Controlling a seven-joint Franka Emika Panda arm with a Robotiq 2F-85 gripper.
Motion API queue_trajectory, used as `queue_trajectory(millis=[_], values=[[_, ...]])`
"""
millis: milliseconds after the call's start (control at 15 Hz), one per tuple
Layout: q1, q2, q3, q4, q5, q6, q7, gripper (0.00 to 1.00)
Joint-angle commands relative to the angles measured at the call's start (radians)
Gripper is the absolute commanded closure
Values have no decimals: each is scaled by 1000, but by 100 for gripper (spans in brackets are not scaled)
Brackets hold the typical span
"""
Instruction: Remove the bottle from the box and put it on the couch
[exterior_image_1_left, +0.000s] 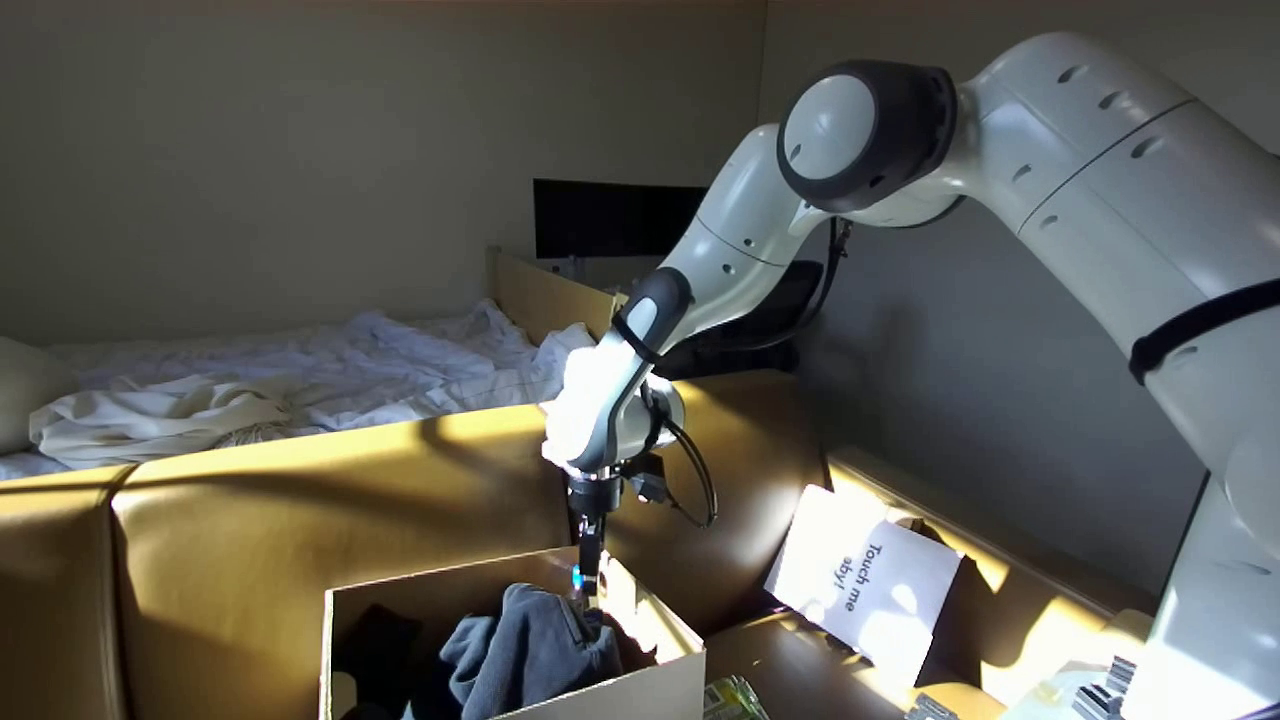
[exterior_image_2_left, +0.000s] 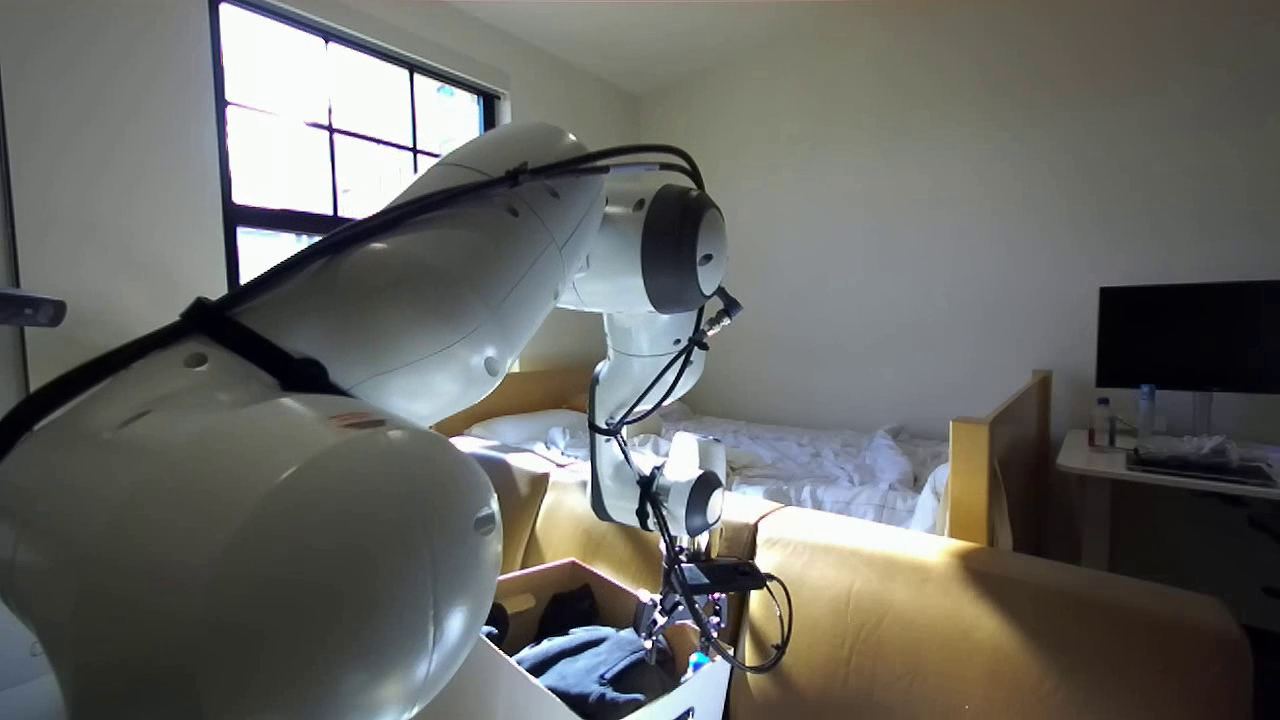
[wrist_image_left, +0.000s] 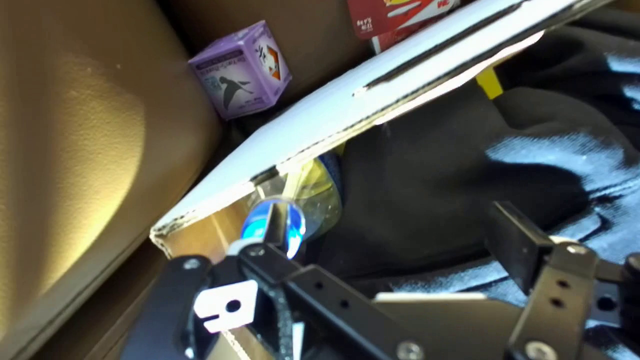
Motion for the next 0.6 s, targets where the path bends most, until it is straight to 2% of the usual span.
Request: queue_trajectory(millis=[0, 133, 533], values=[[-39, 81, 78, 62, -25, 111, -14, 0], [-39, 124, 98, 91, -34, 142, -10, 0], [-17, 147, 34, 119, -107, 126, 28, 0]])
